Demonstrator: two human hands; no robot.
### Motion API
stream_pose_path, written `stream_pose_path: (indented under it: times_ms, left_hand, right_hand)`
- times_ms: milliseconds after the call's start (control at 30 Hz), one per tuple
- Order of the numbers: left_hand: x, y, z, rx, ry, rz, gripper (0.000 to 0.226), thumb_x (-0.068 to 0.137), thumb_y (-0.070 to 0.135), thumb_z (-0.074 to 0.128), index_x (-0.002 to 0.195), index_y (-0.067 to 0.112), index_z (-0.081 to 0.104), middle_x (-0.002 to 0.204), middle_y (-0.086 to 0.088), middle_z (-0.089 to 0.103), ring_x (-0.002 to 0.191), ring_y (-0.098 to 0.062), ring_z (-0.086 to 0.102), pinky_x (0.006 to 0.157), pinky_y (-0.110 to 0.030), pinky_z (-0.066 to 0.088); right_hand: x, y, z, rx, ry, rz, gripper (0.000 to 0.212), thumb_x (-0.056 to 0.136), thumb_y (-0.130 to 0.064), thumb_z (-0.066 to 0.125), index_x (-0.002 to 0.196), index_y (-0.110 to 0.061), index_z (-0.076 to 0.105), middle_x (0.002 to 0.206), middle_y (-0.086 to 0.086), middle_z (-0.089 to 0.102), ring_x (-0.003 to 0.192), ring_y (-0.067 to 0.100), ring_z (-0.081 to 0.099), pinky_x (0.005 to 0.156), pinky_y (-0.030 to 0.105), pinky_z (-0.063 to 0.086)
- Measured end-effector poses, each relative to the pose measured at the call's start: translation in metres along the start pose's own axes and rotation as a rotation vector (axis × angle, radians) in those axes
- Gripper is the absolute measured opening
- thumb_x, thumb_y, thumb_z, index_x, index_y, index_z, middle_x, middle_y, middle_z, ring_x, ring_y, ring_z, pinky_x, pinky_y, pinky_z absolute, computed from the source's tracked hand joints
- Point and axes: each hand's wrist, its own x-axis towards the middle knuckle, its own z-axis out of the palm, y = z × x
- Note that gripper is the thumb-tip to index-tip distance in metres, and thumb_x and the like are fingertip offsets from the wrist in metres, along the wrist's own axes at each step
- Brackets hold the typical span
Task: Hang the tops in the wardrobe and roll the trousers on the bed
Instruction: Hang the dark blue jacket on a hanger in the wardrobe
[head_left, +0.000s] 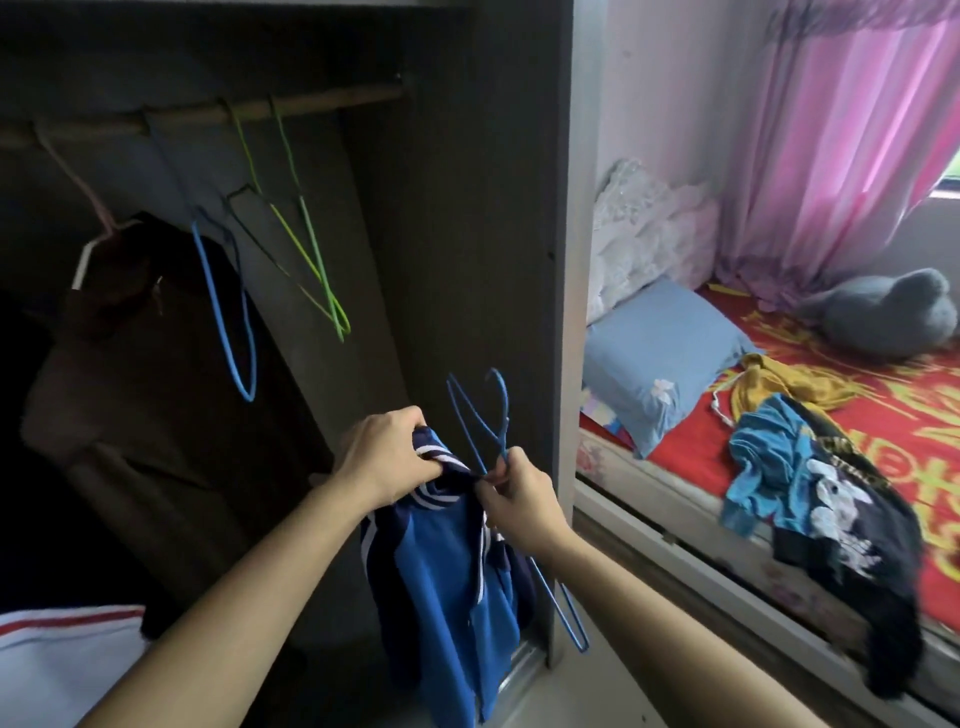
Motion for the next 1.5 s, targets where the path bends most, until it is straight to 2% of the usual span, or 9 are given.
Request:
stream_pose_path:
  times_ms: [233,433,533,667,800,967,1167,1367,1500]
  left_hand:
    - [-0.021,-0.04,0.013,0.039,-0.394,-0.087,0.043,0.06,0.034,0.07,0.092,0.031,0.041,0.097,0.012,0.051,0.088,-0.015,0.056,0.067,-0.032,0.045]
    - [-0.034,-0.048,0.044,0.159,-0.114,-0.26,0.034,0.085,0.011,0.064,0.112,0.019,0.047,0.111,-0.004,0.053,0.098,-0.025,0.059,0.066,-0.034,0.045]
    - [-0.041,-0.057,0.055,0.146,-0.084,-0.317,0.018,0.091,0.013,0.06,0.107,0.018,0.053,0.097,-0.005,0.066,0.086,-0.025,0.066,0.066,-0.035,0.053]
    - [-0.032,-0.064,0.054,-0.24,-0.083,-0.378,0.015,0.09,0.018,0.061,0.081,0.028,0.065,0.081,0.0,0.069,0.079,-0.024,0.065,0.067,-0.036,0.052]
    - [-0.009,-0.055,0.043,-0.551,-0.099,-0.395,0.016,0.084,0.015,0.061,0.072,0.011,0.071,0.065,-0.002,0.067,0.066,-0.014,0.058,0.062,-0.03,0.044]
    - [0.014,-0.033,0.03,-0.479,-0.009,-0.405,0.012,0.072,0.015,0.06,0.062,0.011,0.066,0.054,0.005,0.059,0.054,-0.013,0.053,0.049,-0.023,0.037]
    - [0.029,-0.026,0.028,-0.287,0.101,-0.423,0.005,0.075,0.017,0.065,0.073,0.021,0.065,0.074,0.003,0.065,0.072,-0.02,0.059,0.063,-0.027,0.044]
    - [0.031,-0.028,0.032,-0.239,0.138,-0.459,0.012,0.076,0.012,0.064,0.08,0.023,0.062,0.077,0.006,0.06,0.074,-0.019,0.054,0.065,-0.028,0.042]
    - [0.029,-0.024,0.029,-0.284,0.116,-0.429,0.011,0.077,0.015,0.067,0.08,0.026,0.069,0.074,0.009,0.061,0.074,-0.017,0.057,0.066,-0.027,0.046]
  right_hand:
    - [0.02,0.002,-0.03,-0.13,0.138,-0.116,0.029,0.094,-0.016,0.055,0.082,-0.024,0.03,0.072,-0.01,0.05,0.064,0.012,0.046,0.054,0.037,0.03]
    - [0.017,-0.002,-0.033,-0.17,0.17,-0.211,0.034,0.094,-0.011,0.053,0.078,-0.026,0.027,0.07,-0.007,0.046,0.064,0.009,0.044,0.052,0.033,0.027]
    - [0.018,0.003,-0.044,-0.194,0.206,-0.23,0.04,0.092,-0.007,0.054,0.075,-0.029,0.024,0.069,-0.008,0.044,0.063,0.011,0.041,0.054,0.037,0.025]
    - [0.017,0.019,-0.057,-0.198,0.179,-0.183,0.034,0.091,-0.006,0.056,0.079,-0.024,0.029,0.074,-0.004,0.05,0.069,0.027,0.046,0.061,0.042,0.038]
    - [0.006,0.041,-0.063,-0.156,0.166,-0.177,0.038,0.091,-0.016,0.063,0.074,-0.026,0.031,0.071,-0.004,0.056,0.068,0.02,0.053,0.062,0.036,0.041]
    - [-0.022,0.052,-0.065,-0.097,0.248,-0.245,0.058,0.095,-0.064,0.043,0.064,-0.016,0.036,0.053,-0.005,0.04,0.051,0.008,0.035,0.053,0.027,0.032]
    - [-0.051,0.066,-0.075,-0.243,0.21,-0.329,0.061,0.099,-0.055,0.038,0.053,-0.015,0.033,0.044,-0.005,0.033,0.044,0.015,0.034,0.046,0.027,0.026]
    - [-0.056,0.063,-0.074,-0.207,0.112,-0.413,0.055,0.099,-0.053,0.041,0.05,-0.031,0.029,0.052,-0.013,0.047,0.041,0.01,0.038,0.045,0.012,0.022]
    - [-0.045,0.055,-0.051,-0.242,-0.001,-0.416,0.056,0.1,-0.049,0.04,0.052,-0.024,0.03,0.046,-0.007,0.039,0.042,0.014,0.036,0.046,0.016,0.021]
